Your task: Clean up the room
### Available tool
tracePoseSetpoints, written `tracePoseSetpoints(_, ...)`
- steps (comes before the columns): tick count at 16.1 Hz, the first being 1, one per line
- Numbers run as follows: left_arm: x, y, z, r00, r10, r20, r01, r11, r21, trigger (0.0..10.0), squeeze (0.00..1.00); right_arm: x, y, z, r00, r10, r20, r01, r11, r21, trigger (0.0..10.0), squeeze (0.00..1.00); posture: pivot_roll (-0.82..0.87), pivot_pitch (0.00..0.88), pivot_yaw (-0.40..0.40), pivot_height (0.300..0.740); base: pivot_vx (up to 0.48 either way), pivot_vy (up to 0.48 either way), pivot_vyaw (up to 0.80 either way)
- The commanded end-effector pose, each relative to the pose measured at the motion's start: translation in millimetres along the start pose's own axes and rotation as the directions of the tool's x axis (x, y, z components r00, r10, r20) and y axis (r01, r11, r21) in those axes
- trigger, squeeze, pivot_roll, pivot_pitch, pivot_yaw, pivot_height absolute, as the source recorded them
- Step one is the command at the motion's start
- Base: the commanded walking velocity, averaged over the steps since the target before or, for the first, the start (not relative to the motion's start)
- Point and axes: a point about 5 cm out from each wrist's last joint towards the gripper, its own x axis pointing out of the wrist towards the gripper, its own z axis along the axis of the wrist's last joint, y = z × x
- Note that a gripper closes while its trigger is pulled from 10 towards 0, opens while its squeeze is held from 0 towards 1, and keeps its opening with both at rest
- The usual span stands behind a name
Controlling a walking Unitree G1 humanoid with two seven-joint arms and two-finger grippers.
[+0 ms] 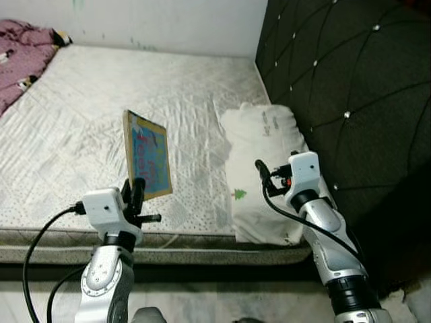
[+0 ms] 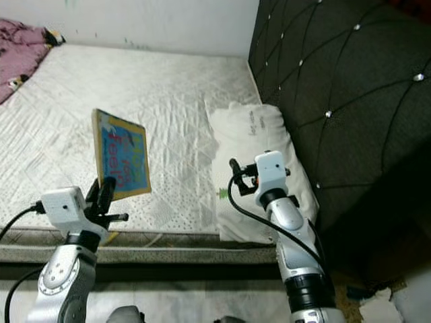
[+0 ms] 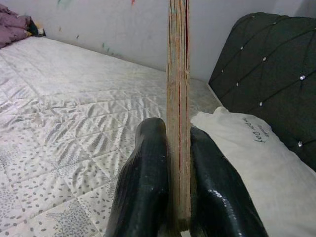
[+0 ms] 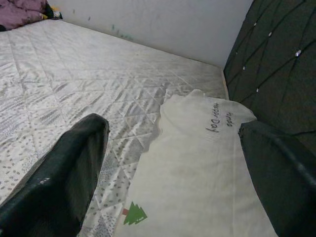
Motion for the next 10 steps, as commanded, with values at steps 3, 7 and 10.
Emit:
tracePoseSetpoints(3, 3.3, -3.3, 11.4, 0.998, -0.024, 0.058, 0.024, 1.0, -0.002, 10.0, 0.0, 1.2, -2.8, 3.1, 1.0, -0.008, 0.013, 0.008, 1.0, -0.011, 10.0, 0.0, 0.04, 0.008, -0.093, 0.74, 0.162, 0.0, 0.0)
tracePoseSetpoints(7, 3.3, -3.2, 10.8, 0.998, -0.028, 0.056, 0.028, 1.0, 0.001, 10.0, 0.0, 1.6, -2.2, 2.8, 1.0, -0.005, 0.013, 0.005, 1.0, -0.012, 10.0, 0.0, 0.04, 0.004, -0.092, 0.74, 0.0, 0.0, 0.0)
tracePoseSetpoints(10, 4.0, -0.2, 8.3, 0.999, 0.006, 0.04, -0.006, 1.0, 0.004, 10.0, 0.0, 2.2, -1.7, 2.6, 1.0, -0.002, 0.013, 0.002, 1.0, -0.012, 10.0, 0.0, 0.05, 0.001, -0.093, 0.74, 0.0, 0.0, 0.0)
